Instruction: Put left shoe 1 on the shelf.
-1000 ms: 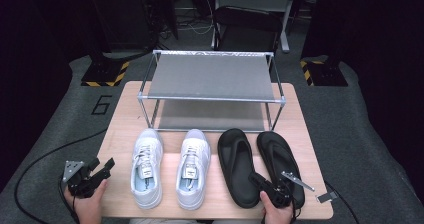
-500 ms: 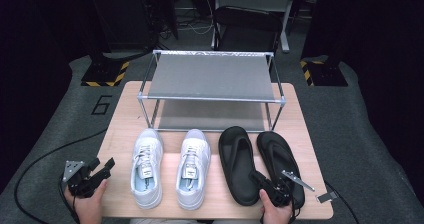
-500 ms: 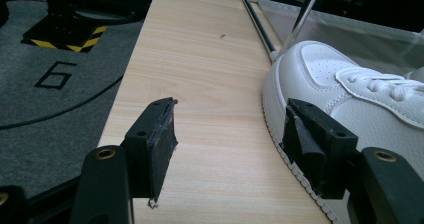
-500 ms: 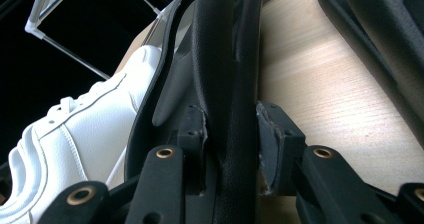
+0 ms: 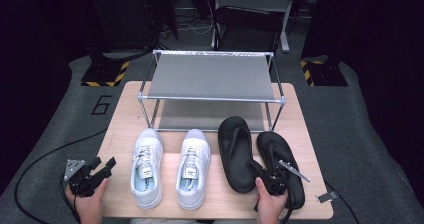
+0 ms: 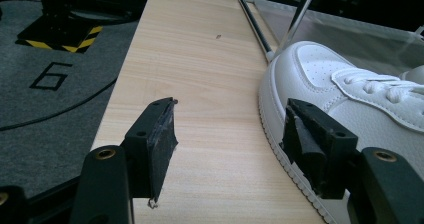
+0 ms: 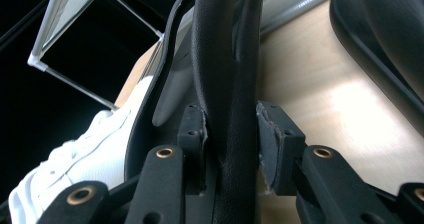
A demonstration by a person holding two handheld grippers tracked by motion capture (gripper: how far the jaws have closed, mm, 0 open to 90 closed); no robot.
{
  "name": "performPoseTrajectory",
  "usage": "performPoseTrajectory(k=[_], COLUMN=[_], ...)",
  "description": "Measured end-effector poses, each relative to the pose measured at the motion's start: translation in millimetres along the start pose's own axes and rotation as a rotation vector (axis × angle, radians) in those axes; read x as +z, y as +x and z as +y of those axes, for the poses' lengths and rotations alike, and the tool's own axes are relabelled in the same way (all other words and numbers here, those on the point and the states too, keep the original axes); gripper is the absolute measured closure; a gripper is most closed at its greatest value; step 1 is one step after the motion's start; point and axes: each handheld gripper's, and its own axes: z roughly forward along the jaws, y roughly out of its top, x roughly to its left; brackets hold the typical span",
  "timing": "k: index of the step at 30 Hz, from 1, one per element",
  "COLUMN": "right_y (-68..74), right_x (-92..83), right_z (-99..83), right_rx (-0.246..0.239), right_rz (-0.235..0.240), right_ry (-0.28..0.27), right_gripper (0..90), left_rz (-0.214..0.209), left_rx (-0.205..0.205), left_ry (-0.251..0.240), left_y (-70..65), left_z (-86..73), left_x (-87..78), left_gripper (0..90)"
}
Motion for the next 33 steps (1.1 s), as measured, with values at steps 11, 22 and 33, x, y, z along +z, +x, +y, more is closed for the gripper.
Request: performPoseTrajectory(k=[11, 22, 33], right_y=[16.4, 29.4, 25.6], right_x=[38.2, 78.6, 120.6], right_z=[21.5, 41.5, 49.3], right_rx=[0.018, 0.026, 0.042], right_rz=[0.006, 0.002, 0.008], right_ry=[-0.022, -0.026, -0.014], right_gripper=[66.1, 66.1, 66.2], left_rz=[0.000, -0.003, -0.001], left_rx=[-0.003, -0.004, -0.006], left_ry=[-0.012, -0.017, -0.019], left_y=[1.2, 2.1, 2.4], left_z=[0.3, 0.6, -0.6], left_x=[-1.3, -2.1, -3.2], left_gripper=[37.4, 37.4, 37.4])
